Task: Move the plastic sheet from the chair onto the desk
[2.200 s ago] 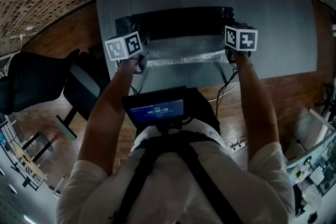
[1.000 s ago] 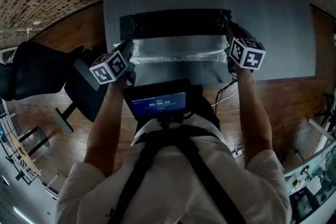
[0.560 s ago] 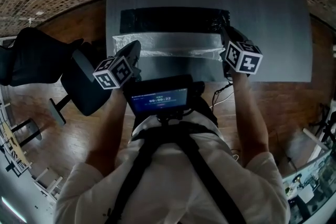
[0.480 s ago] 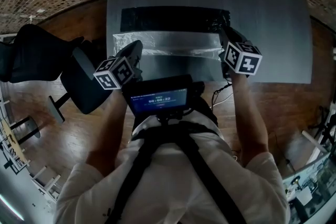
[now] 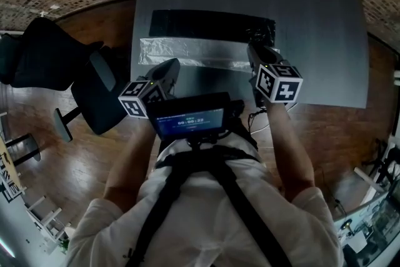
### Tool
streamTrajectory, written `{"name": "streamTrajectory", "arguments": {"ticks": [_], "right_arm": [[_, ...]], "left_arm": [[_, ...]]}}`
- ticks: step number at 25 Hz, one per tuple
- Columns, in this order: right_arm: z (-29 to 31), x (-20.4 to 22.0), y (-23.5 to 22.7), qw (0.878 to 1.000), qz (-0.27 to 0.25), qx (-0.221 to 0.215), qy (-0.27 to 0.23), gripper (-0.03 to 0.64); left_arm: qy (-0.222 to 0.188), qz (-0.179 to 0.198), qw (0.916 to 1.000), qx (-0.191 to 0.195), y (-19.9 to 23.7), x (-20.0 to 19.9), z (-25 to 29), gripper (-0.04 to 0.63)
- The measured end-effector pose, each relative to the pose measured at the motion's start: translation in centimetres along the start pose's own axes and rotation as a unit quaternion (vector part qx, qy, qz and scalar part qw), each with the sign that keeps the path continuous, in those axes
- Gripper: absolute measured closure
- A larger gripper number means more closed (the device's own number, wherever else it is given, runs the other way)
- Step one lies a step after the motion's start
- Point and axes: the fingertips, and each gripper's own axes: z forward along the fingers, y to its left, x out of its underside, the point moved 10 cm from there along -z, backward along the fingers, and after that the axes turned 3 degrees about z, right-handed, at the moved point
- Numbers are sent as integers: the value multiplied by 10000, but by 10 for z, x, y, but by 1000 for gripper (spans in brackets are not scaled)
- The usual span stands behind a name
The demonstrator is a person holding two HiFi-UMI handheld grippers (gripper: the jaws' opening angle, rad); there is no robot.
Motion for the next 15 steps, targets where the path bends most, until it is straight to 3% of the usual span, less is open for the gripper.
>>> {"name": "streamTrajectory", "arguments": {"ticks": [15], "right_arm": [[-9,32,78,10000,-76,-32,14,554]], "left_arm": [[156,69,9984,532,14,10,-55,589]]}}
